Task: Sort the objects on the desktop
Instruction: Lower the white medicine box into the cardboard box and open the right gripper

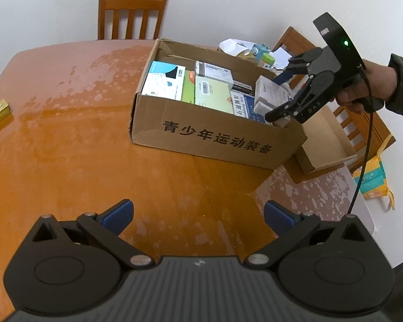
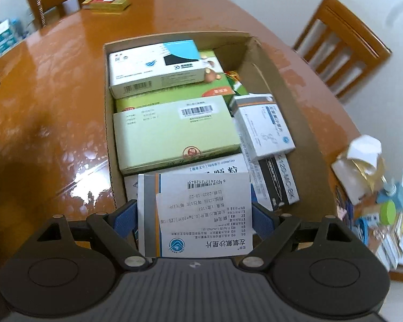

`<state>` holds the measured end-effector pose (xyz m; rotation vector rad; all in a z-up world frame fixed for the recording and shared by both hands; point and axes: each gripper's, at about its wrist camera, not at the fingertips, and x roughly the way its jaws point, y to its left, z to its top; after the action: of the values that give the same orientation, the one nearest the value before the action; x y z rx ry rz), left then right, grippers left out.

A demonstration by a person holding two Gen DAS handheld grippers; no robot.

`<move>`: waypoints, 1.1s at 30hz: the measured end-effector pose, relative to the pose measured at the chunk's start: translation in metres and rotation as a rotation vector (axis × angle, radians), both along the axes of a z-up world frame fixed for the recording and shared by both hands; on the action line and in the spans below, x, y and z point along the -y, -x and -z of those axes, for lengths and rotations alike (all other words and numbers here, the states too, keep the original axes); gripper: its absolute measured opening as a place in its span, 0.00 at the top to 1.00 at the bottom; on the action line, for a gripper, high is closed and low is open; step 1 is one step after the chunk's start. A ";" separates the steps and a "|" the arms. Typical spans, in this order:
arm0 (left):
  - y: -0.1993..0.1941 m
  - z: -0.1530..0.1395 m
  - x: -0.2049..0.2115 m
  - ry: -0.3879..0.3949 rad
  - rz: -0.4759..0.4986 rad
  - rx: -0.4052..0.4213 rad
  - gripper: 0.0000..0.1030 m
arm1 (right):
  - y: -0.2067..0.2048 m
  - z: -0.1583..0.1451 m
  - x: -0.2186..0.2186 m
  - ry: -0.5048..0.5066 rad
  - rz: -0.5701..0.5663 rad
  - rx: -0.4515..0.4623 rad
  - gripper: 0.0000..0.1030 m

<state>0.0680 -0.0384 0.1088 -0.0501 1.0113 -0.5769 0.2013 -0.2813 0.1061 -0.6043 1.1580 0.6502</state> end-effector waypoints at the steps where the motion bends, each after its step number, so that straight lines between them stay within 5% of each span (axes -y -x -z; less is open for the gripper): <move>1: 0.000 0.000 0.001 -0.001 -0.003 -0.001 0.00 | -0.002 0.001 -0.001 0.001 -0.007 0.000 0.12; 25: 0.009 0.000 0.009 -0.018 -0.058 -0.003 0.00 | -0.026 0.037 -0.019 0.028 -0.215 -0.154 0.11; 33: 0.009 0.000 0.005 -0.008 -0.065 -0.003 0.00 | -0.026 0.018 0.002 0.039 -0.165 -0.058 0.05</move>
<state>0.0594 -0.0435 0.1084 -0.0762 1.0115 -0.5132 0.2274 -0.2833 0.0881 -0.7234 1.1853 0.7914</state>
